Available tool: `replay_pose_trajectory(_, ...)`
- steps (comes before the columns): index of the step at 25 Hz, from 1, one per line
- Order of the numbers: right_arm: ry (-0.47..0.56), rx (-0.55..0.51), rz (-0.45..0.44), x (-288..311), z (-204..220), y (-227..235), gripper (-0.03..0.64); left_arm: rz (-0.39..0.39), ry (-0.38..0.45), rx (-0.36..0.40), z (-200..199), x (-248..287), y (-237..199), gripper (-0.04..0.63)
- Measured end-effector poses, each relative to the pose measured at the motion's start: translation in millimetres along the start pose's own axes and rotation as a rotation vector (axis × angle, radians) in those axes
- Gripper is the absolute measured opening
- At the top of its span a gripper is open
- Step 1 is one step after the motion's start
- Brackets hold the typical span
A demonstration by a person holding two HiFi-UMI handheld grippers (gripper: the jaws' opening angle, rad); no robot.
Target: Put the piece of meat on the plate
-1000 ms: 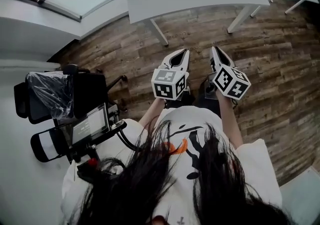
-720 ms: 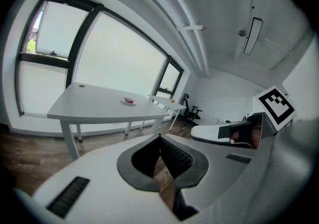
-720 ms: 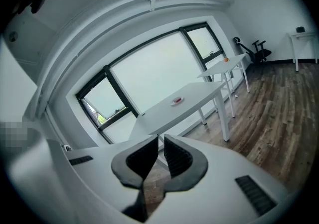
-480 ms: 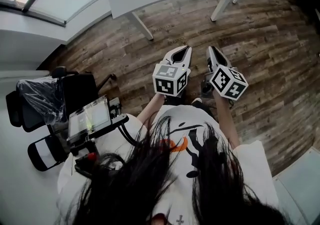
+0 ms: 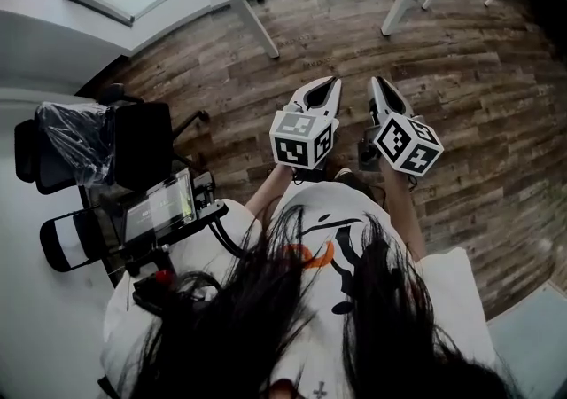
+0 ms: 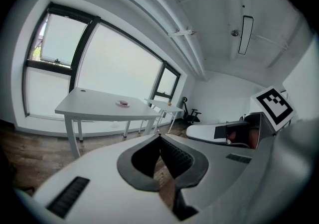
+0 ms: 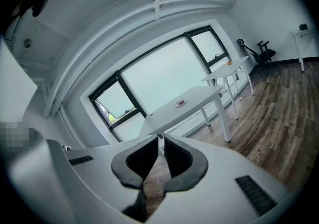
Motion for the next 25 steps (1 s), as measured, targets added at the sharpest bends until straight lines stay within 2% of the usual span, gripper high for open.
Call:
replay_pose_trajectory(11,-0.078,-0.054,-0.011,10,23,-9,0.043,-0.026,-0.003,-0.029,17,-11,-7,0.006)
replay_pose_trajectory(16,-0.08,-0.061,-0.027,-4,26,-11,0.043,-0.038,0.005,-0.01,14,-23,5,0.005)
replay_pose_trajectory(25,-0.097,-0.044,-0.042,15,24,-13,0.043,-0.039,-0.006,0.014,8,-12,-8,0.006)
Point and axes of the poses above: the fingertips, and each gripper's own axes: x forward along the fingers, y to its right, z out of its underside, the point moved 6 cm from there along -x, backward along the fingers, and after that the axes turned 14 degrees about x, right-handed, at the moved point
